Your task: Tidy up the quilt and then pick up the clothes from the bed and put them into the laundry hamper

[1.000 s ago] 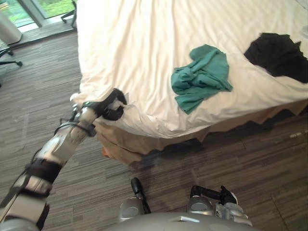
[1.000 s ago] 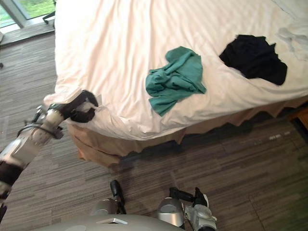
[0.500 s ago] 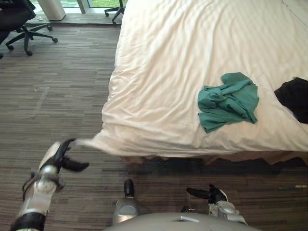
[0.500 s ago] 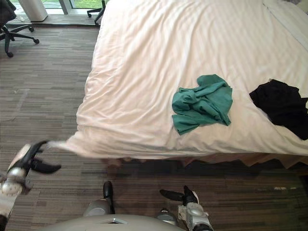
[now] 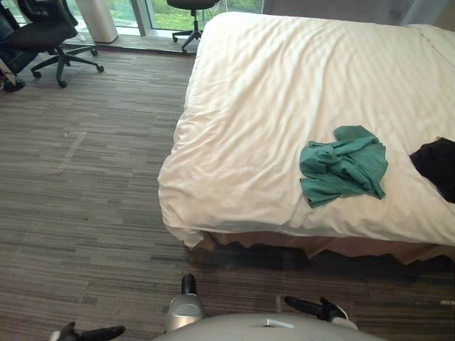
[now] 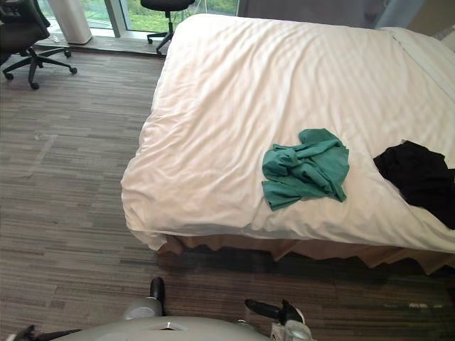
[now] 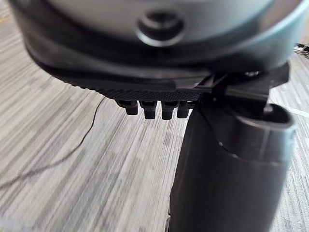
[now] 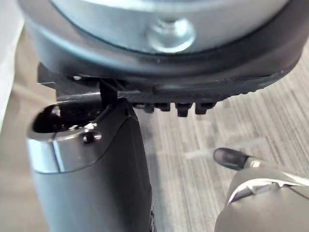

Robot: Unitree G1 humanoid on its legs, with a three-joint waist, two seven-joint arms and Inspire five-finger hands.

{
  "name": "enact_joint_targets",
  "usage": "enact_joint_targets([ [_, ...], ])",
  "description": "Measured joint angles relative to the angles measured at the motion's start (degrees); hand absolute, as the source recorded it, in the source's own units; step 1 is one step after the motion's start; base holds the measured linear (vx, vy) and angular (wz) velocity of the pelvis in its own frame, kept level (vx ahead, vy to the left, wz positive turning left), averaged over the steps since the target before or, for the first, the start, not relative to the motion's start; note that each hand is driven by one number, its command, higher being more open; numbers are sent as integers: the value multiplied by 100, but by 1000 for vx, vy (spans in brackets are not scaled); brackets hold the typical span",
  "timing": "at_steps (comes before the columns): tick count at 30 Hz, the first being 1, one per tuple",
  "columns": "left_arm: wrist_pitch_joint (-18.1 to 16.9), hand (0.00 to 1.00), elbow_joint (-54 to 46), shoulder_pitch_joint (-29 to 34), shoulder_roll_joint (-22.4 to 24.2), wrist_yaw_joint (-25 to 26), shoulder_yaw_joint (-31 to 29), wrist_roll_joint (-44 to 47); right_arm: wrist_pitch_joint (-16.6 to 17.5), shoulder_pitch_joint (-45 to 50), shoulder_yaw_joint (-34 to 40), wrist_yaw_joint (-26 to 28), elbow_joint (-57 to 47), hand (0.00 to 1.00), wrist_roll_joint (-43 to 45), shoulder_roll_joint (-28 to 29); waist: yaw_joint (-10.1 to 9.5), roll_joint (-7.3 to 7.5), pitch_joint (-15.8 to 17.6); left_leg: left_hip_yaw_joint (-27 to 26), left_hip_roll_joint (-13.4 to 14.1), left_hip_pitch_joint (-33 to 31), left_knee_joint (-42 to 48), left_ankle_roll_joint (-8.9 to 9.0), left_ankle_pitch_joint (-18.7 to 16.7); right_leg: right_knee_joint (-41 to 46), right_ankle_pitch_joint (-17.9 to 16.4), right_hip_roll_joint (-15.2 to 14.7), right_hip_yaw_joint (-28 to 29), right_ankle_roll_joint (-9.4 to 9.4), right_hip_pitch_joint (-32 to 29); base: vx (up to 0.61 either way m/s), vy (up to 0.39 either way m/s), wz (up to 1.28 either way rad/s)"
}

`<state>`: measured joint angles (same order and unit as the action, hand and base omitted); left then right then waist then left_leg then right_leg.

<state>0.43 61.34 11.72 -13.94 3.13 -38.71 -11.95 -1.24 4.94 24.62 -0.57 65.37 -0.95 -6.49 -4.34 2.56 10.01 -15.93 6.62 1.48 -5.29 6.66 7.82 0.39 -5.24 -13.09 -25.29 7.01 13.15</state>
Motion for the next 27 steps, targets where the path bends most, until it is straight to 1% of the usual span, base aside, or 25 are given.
enact_joint_targets([
  [1,6,100,0,-4,124,8,-84,127,-13,30,197,0,1,100,57,0,1,3,-5,-60,3,37,0,2,-23,4,0,-11,56,0,-8,60,2,-42],
  [2,7,100,-2,-32,343,49,-171,481,-50,86,653,-11,-3,100,271,-5,8,36,-29,-183,12,119,0,21,-70,28,2,-30,178,1,-13,65,-1,-46],
  [3,8,100,-3,-54,517,71,-168,733,-96,147,1025,-60,-3,100,483,-27,48,25,-66,-269,18,172,0,47,-106,44,-2,-48,228,-4,-22,66,-6,-41],
  [5,4,100,-22,-87,705,83,-162,951,-128,190,1335,-152,-12,100,755,-93,140,53,-113,-355,26,228,0,85,-150,47,-1,-55,318,-2,-17,68,-16,-30],
  [6,1,100,-59,-114,851,119,-162,987,-148,200,1535,-212,-19,0,941,-179,227,58,-189,-434,40,221,0,68,-128,72,26,-53,367,43,-57,89,-22,-30],
  [7,-19,100,-136,-139,976,166,-151,996,-181,138,1680,-281,-28,0,1099,-282,320,50,-249,-478,54,198,0,78,-135,100,38,-51,383,64,-122,80,-20,-24],
  [8,-24,100,-141,-178,1010,171,-147,999,-190,126,1794,-297,-33,0,1134,-339,338,45,-253,-495,63,212,0,78,-132,123,39,-48,384,65,-134,66,-23,-15],
  [9,-17,100,-146,-239,1024,183,-28,1007,-326,34,2155,-331,-33,0,1169,-540,372,34,-275,-509,87,219,0,78,-132,207,43,-37,380,71,-179,48,-21,-10],
  [10,-43,100,-194,-248,1011,220,227,1007,-357,-63,2209,-417,-63,0,1296,-798,397,4,-304,-530,106,212,0,78,-132,290,45,-34,382,68,-237,40,-15,-7],
  [11,-43,100,-232,-260,1007,252,346,1007,-355,-101,2194,-464,-175,0,1312,-874,398,0,-295,-539,108,240,-1,89,-144,291,45,-41,390,67,-233,38,2,-12],
  [12,-46,100,-239,-286,1007,290,522,1005,-285,-164,2128,-716,-523,0,1277,-919,399,5,-284,-588,107,296,-1,95,-162,290,45,-51,444,67,-222,20,9,-18],
  [15,-45,100,-234,-287,989,401,1024,964,-174,-374,1687,-1068,-1545,0,1263,-855,472,12,-297,-615,104,308,-1,104,-177,289,45,-57,536,66,-284,-9,3,-17],
  [18,-39,100,-232,-280,980,439,1215,969,-181,-507,1247,-1339,-2316,0,1228,-853,476,-3,-293,-639,100,298,-1,101,-199,281,46,-63,587,67,-319,-27,5,-9],
  [19,-37,100,-232,-253,977,460,1238,989,-183,-553,999,-1455,-2962,0,1054,-853,493,-17,-293,-635,93,289,-1,101,-215,258,45,-67,593,67,-355,-45,8,-2],
  [21,-35,100,-233,-217,961,504,1285,1015,-178,-601,820,-1516,-3659,0,939,-857,516,-20,-294,-609,83,256,-1,107,-254,244,43,-71,586,68,-385,-39,8,2],
  [23,-20,100,-254,-232,925,561,1400,1119,-85,-805,519,-1546,-4503,0,646,-942,618,-27,-291,-526,63,162,0,77,-224,213,41,-76,516,69,-421,-10,-1,13],
  [24,7,100,-252,-237,914,626,1488,1163,-56,-906,395,-1552,-4697,0,563,-993,622,-16,-285,-505,57,144,0,48,-196,195,44,-76,505,73,-421,-2,-3,12],
  [27,7,100,-253,-270,895,679,1764,1182,43,-1170,-44,-1559,-5057,0,563,-1221,607,46,-256,-438,34,85,1,56,-152,159,68,-82,444,111,-419,15,-3,10],
])
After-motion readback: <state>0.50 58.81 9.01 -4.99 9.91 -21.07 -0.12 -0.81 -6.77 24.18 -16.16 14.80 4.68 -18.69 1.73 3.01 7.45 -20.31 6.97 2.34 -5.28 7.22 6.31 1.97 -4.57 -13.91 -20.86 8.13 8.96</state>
